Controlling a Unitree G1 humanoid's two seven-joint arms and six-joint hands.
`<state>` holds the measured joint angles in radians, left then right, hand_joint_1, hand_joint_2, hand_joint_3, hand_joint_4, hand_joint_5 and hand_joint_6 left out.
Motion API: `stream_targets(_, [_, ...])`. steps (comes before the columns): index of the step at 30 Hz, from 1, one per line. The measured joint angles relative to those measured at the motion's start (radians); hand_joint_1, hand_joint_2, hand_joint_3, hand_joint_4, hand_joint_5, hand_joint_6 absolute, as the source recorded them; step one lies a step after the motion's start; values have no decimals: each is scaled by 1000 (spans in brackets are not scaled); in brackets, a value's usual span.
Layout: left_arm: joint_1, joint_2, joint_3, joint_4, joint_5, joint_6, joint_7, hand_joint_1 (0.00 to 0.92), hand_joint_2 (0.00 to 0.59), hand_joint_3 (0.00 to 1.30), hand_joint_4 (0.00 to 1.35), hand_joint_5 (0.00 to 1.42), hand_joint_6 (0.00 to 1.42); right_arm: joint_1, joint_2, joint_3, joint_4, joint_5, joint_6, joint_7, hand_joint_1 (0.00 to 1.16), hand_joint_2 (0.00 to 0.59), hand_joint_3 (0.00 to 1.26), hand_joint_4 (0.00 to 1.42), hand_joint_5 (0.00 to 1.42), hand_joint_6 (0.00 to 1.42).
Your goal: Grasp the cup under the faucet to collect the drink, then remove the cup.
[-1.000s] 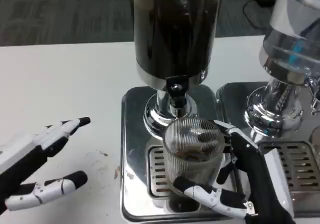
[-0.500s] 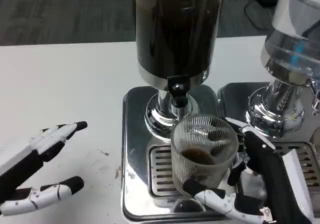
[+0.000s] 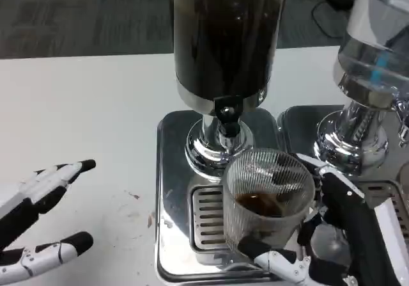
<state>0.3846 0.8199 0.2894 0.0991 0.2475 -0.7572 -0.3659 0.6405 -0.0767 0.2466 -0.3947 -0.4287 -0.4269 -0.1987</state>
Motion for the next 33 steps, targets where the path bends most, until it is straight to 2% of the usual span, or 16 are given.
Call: stream_targets(33, [6,-34,2,-14,0,15,2,0,230,0,0,0,0,29,-2,-11,-36,2,0,1,927,162,538,636,819,1080])
